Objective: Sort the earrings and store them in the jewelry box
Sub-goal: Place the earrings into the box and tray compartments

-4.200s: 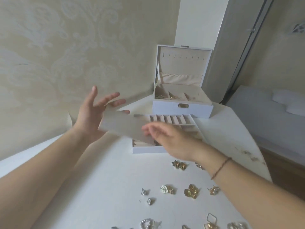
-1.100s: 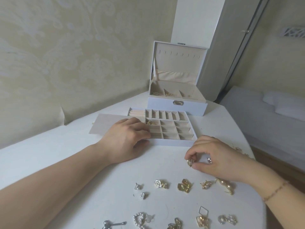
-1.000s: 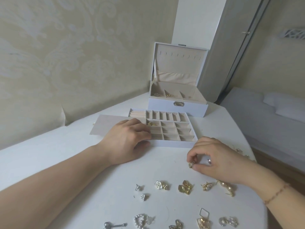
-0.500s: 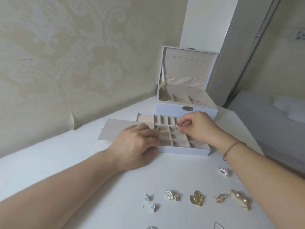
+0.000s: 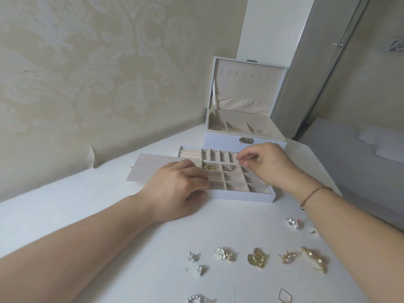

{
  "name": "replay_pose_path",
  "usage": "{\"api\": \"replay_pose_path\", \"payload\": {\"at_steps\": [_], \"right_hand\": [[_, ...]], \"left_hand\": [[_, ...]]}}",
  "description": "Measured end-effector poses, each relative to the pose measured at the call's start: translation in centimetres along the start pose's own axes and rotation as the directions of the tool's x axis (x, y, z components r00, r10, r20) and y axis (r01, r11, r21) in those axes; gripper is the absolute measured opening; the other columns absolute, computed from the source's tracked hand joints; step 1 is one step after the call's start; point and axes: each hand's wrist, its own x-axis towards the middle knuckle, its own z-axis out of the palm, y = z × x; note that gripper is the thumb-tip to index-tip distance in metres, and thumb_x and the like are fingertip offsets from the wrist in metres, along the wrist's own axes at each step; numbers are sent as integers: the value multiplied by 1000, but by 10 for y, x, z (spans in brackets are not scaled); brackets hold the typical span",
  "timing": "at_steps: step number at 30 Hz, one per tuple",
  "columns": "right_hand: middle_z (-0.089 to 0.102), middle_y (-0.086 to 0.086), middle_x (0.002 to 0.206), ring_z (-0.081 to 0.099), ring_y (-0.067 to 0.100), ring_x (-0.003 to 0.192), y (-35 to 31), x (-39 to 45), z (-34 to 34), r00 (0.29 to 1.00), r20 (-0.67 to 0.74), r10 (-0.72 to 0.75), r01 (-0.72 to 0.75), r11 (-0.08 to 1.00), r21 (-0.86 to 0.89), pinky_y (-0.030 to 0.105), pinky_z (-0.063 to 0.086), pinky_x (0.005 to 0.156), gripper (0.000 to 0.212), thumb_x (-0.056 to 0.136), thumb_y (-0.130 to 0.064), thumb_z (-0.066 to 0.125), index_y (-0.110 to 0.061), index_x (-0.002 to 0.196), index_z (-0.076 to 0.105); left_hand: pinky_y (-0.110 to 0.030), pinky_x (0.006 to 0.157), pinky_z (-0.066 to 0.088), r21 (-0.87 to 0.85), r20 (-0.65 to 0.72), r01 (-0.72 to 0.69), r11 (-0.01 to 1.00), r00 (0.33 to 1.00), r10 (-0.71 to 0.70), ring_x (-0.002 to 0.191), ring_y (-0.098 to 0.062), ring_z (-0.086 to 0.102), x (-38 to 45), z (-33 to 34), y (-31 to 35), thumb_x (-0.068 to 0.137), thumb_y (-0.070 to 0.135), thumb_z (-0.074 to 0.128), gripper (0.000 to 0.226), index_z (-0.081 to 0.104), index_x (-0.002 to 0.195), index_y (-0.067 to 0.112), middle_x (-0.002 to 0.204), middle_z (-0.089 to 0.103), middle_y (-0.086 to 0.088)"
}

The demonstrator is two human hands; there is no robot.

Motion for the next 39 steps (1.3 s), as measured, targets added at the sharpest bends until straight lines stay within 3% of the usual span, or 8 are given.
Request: {"api": "replay_pose_path", "payload": {"at_steps": [3, 9, 17, 23, 30, 33, 36, 39], "right_hand": [[72, -16, 83, 62, -5, 78, 3, -16, -22, 997, -67, -44, 45, 999, 22, -2, 38, 72, 25, 86, -5, 67, -29, 87, 74], [69, -24, 80, 61, -3, 86, 22, -54, -51, 998, -42, -52, 50, 998, -37, 6, 42, 77, 29, 88, -9, 66, -37, 87, 72], [63, -24, 92, 54, -5, 100, 45, -94, -57, 948, 319, -6, 79, 974, -214, 27, 45, 93, 42, 90, -19, 64, -60, 83, 63], [65, -28, 92, 56, 2, 99, 45, -118, -59, 962, 261, -85, 136, 973, -185, 31, 48, 88, 11, 82, -44, 67, -47, 93, 67], [60, -32, 81, 53, -4, 87, 51, -121, -40, 971, 191, -146, 190, 952, -240, 31, 48, 80, 27, 79, -61, 53, -42, 90, 68], [61, -32, 83, 53, -4, 88, 49, -117, -38, 969, 180, -168, 208, 950, -234, 31, 47, 80, 26, 83, -58, 49, -41, 88, 68], [65, -25, 83, 56, 4, 85, 43, -102, -42, 980, 73, -187, 196, 972, -132, 35, 49, 77, 5, 86, -45, 62, -45, 83, 66], [67, -24, 82, 58, 10, 83, 34, -68, -41, 986, -53, -155, 150, 984, -101, 38, 50, 78, 19, 86, -33, 68, -49, 79, 63]], "left_hand": [[-35, 74, 53, -1, 6, 4, 1000, 1000, -4, 90, -23, 61, 0, -1, 0, 86, 30, 66, 12, 72, 93, 23, 105, 69, 8], [-34, 75, 54, -8, 6, 29, 1000, 1000, -29, 90, -22, 61, 2, -1, 2, 83, 30, 67, 13, 72, 91, 22, 103, 70, 8], [-32, 72, 52, 11, 31, 69, 998, 997, -69, 87, -22, 60, 4, -6, 6, 73, 31, 63, 15, 69, 81, 20, 95, 68, 9], [-31, 70, 51, 21, 55, 85, 996, 995, -87, 87, -22, 58, 3, -8, 7, 70, 36, 58, 20, 66, 79, 20, 94, 67, 8], [-29, 71, 50, 19, 69, 95, 995, 993, -96, 88, -22, 57, 3, -9, 7, 71, 35, 60, 18, 66, 80, 21, 95, 66, 9], [-30, 71, 49, 16, 74, 97, 995, 992, -98, 87, -21, 57, 4, -9, 7, 70, 35, 60, 18, 65, 80, 21, 93, 66, 9], [-30, 71, 49, 14, 78, 95, 995, 992, -96, 87, -21, 57, 4, -9, 7, 70, 34, 60, 17, 65, 79, 21, 92, 65, 8], [-29, 71, 48, 10, 82, 92, 996, 992, -93, 87, -21, 57, 4, -10, 7, 70, 34, 59, 17, 65, 79, 21, 93, 66, 9]]}}
